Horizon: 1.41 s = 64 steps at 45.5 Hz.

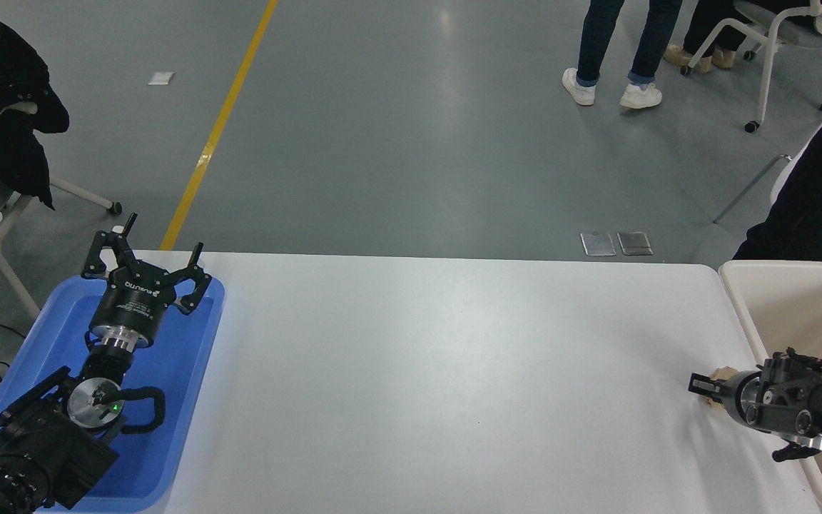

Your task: Pick up paper ball place in dustbin

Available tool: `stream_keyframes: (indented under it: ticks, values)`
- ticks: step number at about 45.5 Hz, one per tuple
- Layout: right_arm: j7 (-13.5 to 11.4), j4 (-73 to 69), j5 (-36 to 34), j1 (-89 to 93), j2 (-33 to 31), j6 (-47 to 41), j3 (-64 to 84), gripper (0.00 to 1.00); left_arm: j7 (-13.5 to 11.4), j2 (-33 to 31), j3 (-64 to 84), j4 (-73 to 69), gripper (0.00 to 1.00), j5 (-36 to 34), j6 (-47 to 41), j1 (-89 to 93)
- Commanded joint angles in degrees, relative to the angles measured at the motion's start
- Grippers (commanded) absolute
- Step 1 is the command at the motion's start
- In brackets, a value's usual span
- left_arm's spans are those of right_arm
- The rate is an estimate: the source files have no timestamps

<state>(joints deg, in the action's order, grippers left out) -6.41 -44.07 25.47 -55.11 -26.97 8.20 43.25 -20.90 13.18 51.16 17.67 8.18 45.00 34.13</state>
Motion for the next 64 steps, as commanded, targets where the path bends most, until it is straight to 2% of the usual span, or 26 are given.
stream_keyframes:
  ticks: [1,12,19,25,35,43,64]
  values:
    - [-0.1,-1.63,2.65,-3.68,-2.03,2.08,2.97,0.0,0.07,-0.08,-0.01,0.0,1.0,0.0,0.0,0.06]
    - [-0.1,-17.96,2.74,-21.86,-9.68,-0.37,14.13,0.0,0.07,0.01,-0.01,0.0,1.0,0.0,0.0,0.06]
    - [-0.1,-29.92,3.18,-39.0,-10.56,-4.33,22.92,0.0,0.07,0.01,-0.01,0.0,1.0,0.0,0.0,0.06]
    - [-0.1,-34.85,3.1,-51.4,-10.56,-10.47,27.15,0.0,0.07,-0.08,-0.01,0.08,1.0,0.0,0.0,0.06]
    - [-0.27,-37.06,3.09,-66.0,-10.83,-26.82,28.12,0.0,0.07,0.01,-0.01,0.0,1.0,0.0,0.0,0.06]
    - [-0.27,-36.97,3.18,-74.96,-11.35,-34.74,28.55,0.0,0.07,0.01,-0.01,0.0,1.0,0.0,0.0,-0.03]
    - [-0.19,-36.97,3.1,-79.1,-11.44,-36.41,30.84,0.0,0.07,0.01,-0.01,0.0,1.0,0.0,0.0,-0.03]
